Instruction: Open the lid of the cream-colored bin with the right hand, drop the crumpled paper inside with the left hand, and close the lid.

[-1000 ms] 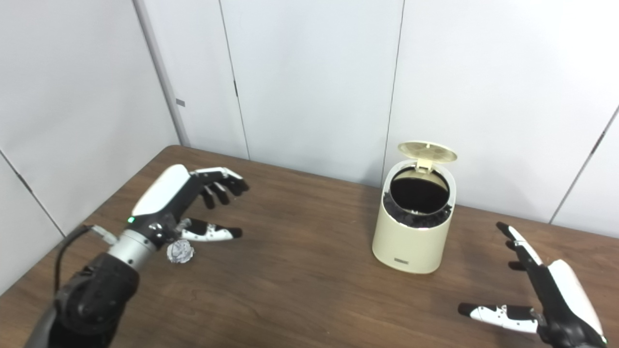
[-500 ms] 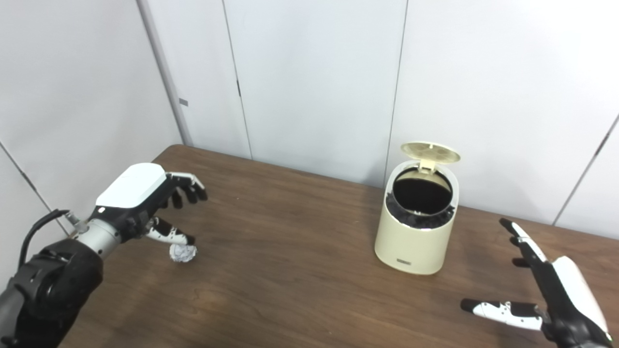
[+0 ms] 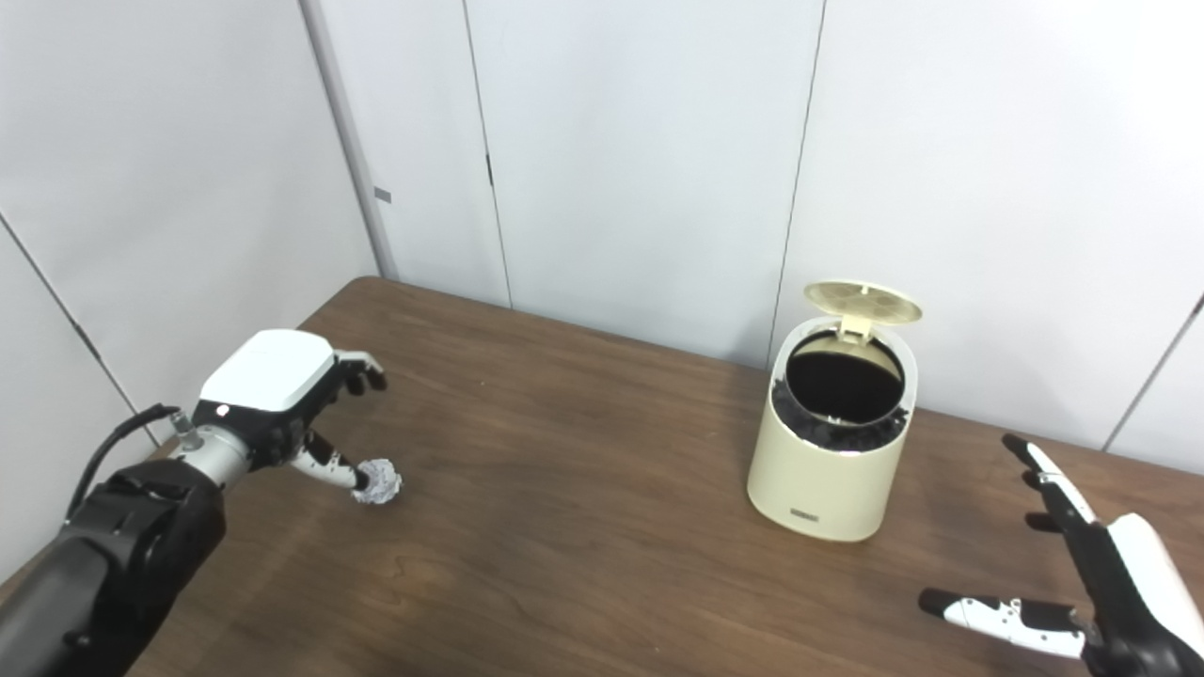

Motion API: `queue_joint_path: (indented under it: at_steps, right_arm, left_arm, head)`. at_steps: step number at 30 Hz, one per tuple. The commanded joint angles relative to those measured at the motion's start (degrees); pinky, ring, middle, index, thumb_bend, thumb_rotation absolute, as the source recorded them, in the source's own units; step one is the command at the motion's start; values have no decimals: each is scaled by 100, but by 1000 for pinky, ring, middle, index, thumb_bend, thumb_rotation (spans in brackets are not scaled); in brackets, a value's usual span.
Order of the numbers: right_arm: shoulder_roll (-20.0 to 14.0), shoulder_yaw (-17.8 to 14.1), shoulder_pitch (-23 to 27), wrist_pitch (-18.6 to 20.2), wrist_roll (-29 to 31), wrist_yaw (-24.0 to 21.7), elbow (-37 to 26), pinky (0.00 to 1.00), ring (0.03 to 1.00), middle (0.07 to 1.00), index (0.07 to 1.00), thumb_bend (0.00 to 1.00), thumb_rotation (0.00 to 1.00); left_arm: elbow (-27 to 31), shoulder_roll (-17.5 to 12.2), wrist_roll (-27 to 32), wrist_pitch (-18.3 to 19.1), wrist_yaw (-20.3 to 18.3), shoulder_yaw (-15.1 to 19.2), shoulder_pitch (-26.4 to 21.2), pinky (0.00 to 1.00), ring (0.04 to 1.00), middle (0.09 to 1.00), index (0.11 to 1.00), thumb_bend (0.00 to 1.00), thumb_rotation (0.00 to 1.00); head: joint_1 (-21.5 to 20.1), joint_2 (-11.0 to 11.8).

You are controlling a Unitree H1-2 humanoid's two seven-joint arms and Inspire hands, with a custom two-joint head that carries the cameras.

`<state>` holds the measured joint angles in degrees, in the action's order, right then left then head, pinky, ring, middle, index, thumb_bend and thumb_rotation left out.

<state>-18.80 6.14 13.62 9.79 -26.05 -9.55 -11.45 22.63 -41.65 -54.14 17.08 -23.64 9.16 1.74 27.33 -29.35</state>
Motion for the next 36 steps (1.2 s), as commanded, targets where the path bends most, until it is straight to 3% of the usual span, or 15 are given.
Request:
queue_joint_path:
  at_steps: [1, 6, 16, 20, 26, 36]
  right_arm:
    - [-67, -55, 160, -132, 13, 43, -178, 779, 916, 949, 939, 780, 271]
    - [-69, -56, 136, -163, 18, 59, -173, 784, 914, 946, 938, 779, 265]
    - [-71, -44, 86, -75, -49, 53, -243, 778, 910, 943, 938, 773, 292]
    - [-83, -29, 72, -101, -82, 48, -239, 773, 909, 946, 941, 769, 311]
    - [-93, -43, 59, -173, -51, 64, -211, 762, 910, 950, 944, 758, 312]
    - [-89, -33, 42, -140, -140, 72, -228, 762, 905, 946, 939, 757, 307]
  left_arm:
    - [30, -91, -160, 49, 94, 33, -67, 499, 637, 703, 720, 913, 194]
    - [-175, 24, -250, 146, -34, -98, -104, 570, 650, 697, 726, 888, 214]
    - [-922, 99, -281, -98, 337, -357, -182, 523, 626, 669, 683, 878, 210]
    - [-1031, 131, -201, -129, 471, -391, -177, 494, 610, 647, 656, 868, 188]
    - [-1210, 129, -148, -167, 606, -425, -148, 534, 640, 654, 646, 862, 200]
    - [-1257, 143, 106, -150, 590, -437, -143, 546, 639, 653, 647, 821, 230]
  head:
    - [-1, -8]
    - [-12, -38]
    - [-70, -78]
    - [-70, -78]
    - [-66, -109]
    - [-98, -148]
